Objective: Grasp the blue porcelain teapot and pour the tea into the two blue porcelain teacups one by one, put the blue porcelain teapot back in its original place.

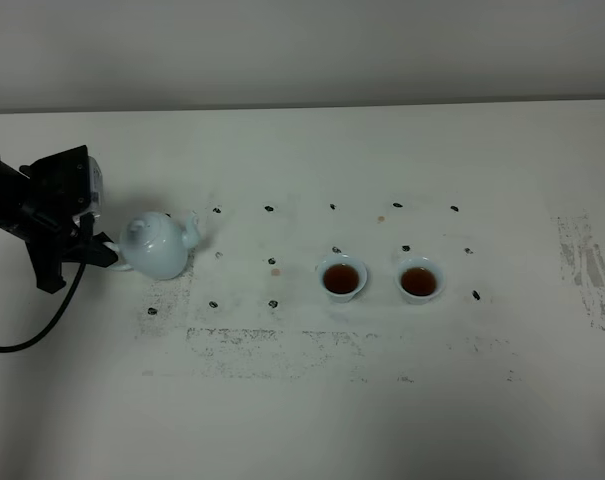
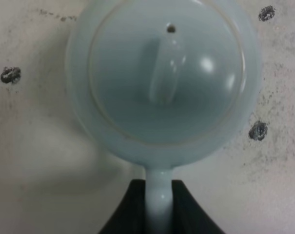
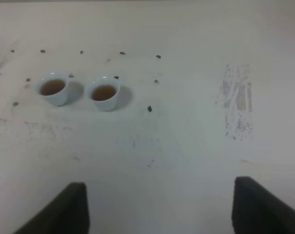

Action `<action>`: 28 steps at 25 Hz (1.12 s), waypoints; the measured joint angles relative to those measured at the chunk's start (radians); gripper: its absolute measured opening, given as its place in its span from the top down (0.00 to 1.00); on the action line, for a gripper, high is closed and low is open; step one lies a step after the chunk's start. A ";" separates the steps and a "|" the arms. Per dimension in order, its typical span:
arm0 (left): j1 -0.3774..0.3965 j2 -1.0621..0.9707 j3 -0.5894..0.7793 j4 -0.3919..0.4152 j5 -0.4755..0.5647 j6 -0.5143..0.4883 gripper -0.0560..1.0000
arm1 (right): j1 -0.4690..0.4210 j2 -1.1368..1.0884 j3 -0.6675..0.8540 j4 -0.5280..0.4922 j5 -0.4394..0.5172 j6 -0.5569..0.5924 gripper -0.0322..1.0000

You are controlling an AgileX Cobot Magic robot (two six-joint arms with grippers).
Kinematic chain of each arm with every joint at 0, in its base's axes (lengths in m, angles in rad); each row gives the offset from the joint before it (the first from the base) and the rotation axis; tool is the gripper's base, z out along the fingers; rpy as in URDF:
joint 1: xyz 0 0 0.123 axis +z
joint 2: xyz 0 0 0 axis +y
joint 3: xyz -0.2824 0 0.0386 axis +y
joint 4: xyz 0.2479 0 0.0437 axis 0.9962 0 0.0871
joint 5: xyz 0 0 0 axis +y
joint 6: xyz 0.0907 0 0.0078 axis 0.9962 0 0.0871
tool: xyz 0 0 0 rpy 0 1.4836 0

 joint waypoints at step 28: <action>-0.033 -0.041 -0.076 0.189 0.044 -0.193 0.94 | 0.000 0.000 0.000 0.000 0.000 0.000 0.40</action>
